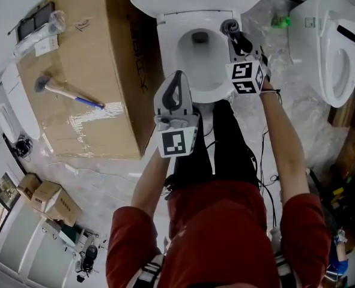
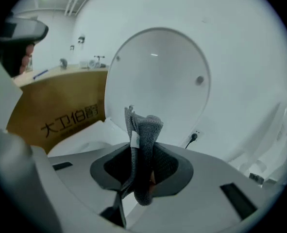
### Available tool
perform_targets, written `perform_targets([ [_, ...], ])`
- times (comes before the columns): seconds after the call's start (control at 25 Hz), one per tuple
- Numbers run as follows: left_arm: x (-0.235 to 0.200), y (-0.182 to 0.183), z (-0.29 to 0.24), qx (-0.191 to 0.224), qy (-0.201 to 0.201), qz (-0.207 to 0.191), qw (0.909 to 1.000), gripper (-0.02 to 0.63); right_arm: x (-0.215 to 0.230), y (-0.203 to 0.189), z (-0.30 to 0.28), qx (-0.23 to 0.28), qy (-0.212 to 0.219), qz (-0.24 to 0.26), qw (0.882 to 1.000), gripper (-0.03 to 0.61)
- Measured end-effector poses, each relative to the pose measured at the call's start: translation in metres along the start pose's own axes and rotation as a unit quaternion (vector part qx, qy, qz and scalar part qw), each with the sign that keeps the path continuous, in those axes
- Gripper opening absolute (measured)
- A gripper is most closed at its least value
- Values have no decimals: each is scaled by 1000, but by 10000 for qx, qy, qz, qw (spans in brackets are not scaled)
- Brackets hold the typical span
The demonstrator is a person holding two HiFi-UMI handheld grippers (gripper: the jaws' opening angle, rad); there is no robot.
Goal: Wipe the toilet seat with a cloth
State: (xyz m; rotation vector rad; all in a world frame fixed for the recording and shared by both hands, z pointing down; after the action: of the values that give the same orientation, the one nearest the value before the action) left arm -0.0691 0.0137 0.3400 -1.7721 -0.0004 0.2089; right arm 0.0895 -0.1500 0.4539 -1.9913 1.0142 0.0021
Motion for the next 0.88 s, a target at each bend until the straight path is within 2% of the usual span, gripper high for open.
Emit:
perform_targets([
  [0.12, 4, 43, 12, 104, -62, -66, 9999, 13, 6, 31, 56, 240, -43, -437, 9987, 94],
  [0.28, 7, 96, 23, -106, -240, -585, 9979, 12, 17, 75, 124, 685, -56, -723, 9950, 94],
  [0.52, 11, 173, 45, 261, -282, -802, 9960, 12, 37, 127, 218, 1319, -291, -1069, 9851, 94],
  [0.64, 12, 198, 60, 388, -325, -977, 9939, 13, 44, 141, 259, 1577, -421, -1310, 9778, 94],
  [0.88, 6, 232, 81, 638, -165, -958, 9932, 12, 56, 174, 313, 2219, -605, -1500, 9616, 94],
])
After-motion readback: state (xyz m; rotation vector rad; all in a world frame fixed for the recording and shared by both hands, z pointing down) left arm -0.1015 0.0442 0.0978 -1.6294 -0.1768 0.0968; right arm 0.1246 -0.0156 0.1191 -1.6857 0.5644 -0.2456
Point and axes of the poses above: the fingertips, and each gripper's own axes: z backward along the fingers, x to its right, y out of its top, the point moved 8 cm from there along z, backward along the fingers, and after that the axes turned 7 degrees about -y, right-handed, at the moved point
